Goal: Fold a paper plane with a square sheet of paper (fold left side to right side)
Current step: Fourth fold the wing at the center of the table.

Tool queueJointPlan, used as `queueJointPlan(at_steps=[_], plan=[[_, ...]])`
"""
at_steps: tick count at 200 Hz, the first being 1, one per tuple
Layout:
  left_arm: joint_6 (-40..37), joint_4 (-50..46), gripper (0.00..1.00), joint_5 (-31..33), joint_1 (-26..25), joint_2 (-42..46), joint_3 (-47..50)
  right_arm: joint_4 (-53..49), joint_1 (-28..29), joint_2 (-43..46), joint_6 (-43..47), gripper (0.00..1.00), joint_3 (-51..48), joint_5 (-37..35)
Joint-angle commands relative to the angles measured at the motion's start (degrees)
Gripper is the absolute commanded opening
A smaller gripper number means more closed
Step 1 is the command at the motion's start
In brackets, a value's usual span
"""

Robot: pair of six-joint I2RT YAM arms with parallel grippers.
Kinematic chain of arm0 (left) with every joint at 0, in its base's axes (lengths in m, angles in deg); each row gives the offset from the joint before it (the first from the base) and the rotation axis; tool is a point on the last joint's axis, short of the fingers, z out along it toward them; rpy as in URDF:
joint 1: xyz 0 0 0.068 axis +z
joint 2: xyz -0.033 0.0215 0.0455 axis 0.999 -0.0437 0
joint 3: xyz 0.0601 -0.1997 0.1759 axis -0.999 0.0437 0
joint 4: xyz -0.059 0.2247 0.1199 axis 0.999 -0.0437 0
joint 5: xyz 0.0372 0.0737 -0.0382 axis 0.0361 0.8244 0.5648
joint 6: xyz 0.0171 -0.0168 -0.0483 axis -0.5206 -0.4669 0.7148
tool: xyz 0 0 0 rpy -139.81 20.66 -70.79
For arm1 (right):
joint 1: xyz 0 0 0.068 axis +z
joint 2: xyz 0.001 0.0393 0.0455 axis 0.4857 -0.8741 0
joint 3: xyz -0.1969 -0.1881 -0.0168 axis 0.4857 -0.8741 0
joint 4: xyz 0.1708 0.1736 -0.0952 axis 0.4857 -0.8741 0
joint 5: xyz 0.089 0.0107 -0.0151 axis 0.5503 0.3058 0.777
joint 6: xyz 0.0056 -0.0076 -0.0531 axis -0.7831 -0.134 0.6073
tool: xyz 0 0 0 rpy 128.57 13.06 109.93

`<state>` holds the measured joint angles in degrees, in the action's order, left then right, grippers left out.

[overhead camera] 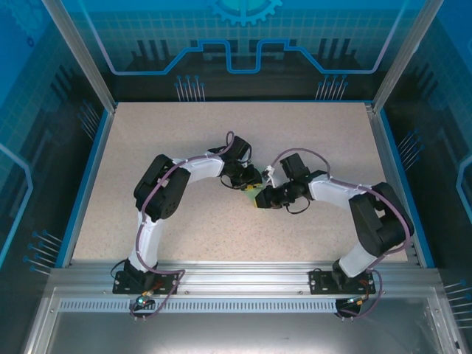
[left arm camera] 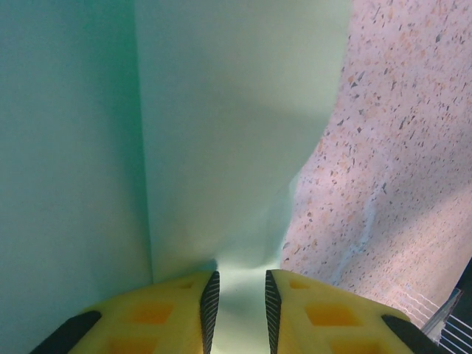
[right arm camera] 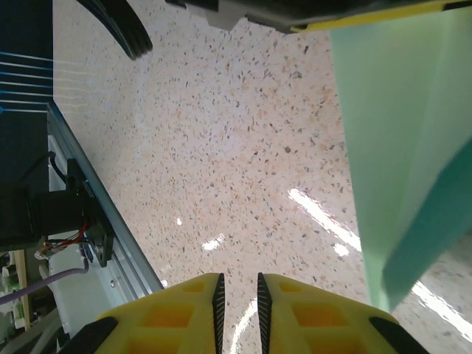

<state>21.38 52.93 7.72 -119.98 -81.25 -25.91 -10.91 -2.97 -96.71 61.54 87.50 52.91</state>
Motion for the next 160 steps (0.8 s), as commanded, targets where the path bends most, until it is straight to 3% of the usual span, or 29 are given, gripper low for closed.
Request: queueJointPlan(at_steps=[1,160], plan=[[0.4,-5.5,0.29,2.3,-0.9,-1.0,2.6,1.4,0.8,-3.0,-0.7,0.21,1.8,-1.8],[-0.3,-6.8,0.29,3.0,-0.9,-1.3,1.6,-0.9,-0.5,-6.2,0.3,0.21,1.0,-6.6]])
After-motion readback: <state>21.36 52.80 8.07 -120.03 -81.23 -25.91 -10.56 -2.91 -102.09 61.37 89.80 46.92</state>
